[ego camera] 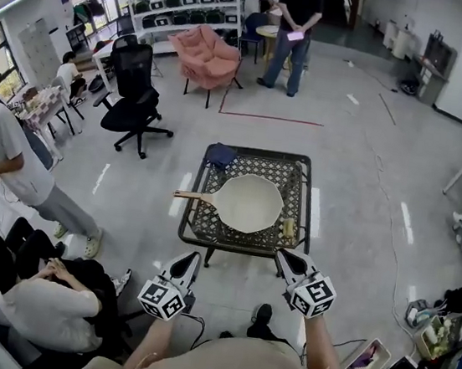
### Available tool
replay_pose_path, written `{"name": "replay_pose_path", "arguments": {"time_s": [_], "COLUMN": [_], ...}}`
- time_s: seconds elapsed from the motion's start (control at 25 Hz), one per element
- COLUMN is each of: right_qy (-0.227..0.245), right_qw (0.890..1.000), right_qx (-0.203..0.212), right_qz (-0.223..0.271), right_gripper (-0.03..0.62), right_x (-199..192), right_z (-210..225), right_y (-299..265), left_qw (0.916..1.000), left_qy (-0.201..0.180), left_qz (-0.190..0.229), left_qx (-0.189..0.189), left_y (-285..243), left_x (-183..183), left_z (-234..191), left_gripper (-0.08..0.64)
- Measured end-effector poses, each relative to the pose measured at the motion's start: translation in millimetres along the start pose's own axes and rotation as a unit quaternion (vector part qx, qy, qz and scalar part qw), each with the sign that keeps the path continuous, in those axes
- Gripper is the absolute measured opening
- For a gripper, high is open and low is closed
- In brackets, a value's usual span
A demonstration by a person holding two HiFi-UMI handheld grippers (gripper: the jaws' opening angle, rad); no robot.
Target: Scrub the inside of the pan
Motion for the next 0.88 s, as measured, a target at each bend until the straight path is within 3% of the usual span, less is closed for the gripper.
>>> {"name": "replay_pose_path", "arguments": {"time_s": [0.12, 0.4, 0.88], "right_qy": [0.037, 0.034, 0.082], "right_qw": [0.999, 0.998, 0.996], "right_qx": [-0.014, -0.015, 0.002], "right_qz": [-0.026, -0.048, -0.043], "right_gripper": [0.018, 0.018, 0.017], "right_x": [-9.9, -24.7, -7.7], "right_z": [-28.1, -64.8, -84.4], "right_y": [14.0, 37.7, 39.5], "left_qw": [0.9997, 0.9985, 0.9985], "left_qy": [-0.011, 0.020, 0.001], "left_qz": [0.000, 0.027, 0.051], "left_qx": [-0.020, -0.043, -0.020], "left_y": [14.8, 27.1, 49.8], "left_x": [-9.0, -20.6, -10.8], "left_z": [4.6, 13.5, 22.0], "left_gripper": [0.018, 0.017, 0.018]}}
Point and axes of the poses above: the fingertips, and each gripper's own axes: y backward along the fingers, z to its right, x out of its top, the point moved 1 cm from there along y, backward along the fingers, and after that the axes turned 4 degrees about -z, right-handed, at the moved point
